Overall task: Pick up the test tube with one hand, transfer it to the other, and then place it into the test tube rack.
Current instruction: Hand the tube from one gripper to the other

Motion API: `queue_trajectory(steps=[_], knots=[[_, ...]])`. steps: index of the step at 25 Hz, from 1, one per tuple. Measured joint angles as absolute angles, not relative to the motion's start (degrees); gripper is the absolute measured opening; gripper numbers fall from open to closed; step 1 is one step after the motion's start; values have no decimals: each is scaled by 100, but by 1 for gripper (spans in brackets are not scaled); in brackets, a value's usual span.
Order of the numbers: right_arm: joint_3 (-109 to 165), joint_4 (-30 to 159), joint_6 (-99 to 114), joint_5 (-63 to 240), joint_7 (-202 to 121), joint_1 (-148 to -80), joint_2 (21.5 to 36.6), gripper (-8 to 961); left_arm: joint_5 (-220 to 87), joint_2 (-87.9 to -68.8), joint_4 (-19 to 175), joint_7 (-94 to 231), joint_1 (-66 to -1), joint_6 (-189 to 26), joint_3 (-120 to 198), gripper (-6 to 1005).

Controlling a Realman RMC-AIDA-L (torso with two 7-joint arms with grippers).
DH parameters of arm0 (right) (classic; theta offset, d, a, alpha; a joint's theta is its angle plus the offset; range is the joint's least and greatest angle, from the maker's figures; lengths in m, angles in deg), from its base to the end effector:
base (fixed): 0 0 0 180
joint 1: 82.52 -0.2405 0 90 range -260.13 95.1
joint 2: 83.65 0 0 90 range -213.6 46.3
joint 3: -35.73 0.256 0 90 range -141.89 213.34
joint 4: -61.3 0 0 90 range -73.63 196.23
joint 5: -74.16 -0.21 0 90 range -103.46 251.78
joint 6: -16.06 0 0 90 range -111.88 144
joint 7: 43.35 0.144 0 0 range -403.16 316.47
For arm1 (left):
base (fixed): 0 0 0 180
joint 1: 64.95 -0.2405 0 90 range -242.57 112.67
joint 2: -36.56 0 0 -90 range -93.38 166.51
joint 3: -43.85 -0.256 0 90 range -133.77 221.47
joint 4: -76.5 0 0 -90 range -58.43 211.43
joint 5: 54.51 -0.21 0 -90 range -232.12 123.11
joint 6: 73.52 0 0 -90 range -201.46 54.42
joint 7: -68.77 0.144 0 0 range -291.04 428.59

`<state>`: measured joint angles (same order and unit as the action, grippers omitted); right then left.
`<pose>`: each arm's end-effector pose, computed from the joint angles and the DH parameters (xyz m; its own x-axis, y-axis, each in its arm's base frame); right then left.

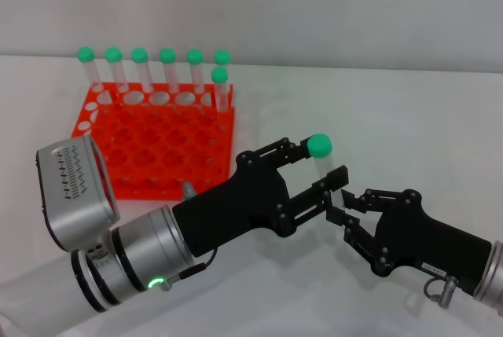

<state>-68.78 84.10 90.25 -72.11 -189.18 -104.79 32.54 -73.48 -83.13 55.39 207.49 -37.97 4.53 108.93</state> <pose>0.2480 0.2929 -0.0666 0.7386 0.0511 -0.6722 -0.2971 -0.8704 -0.3926 -0.1988 0.2939 -0.0865 0.5552 0.0622 0.8294 0.3889 -0.9009 -0.1928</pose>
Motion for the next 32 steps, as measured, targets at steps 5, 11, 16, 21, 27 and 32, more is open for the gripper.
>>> queue_trajectory(steps=[5,11,16,21,27,32], knots=[[-6878,8412,9024,-7201,-18949,-10484,3254,224,-7312,-8315,5532,20746,-3797,386,10894,533],[-6903,8408,9019,-7216,-19076,-10485,3254,226,-7310,-8321,5430,20741,-3797,226,10894,306],[-6925,8394,9014,-7217,-19080,-10485,3254,228,-7311,-8325,5385,20729,-3797,149,10893,217],[-6929,8365,9020,-7214,-19091,-10481,3243,230,-7310,-8331,5377,20729,-3797,141,10894,218],[-6956,8378,9057,-7165,-19113,-10465,3237,232,-7284,-8333,5328,20750,-3815,143,10906,216],[-6954,8379,9081,-7175,-19067,-10437,3235,234,-7265,-8332,5320,20764,-3828,146,10905,215]])
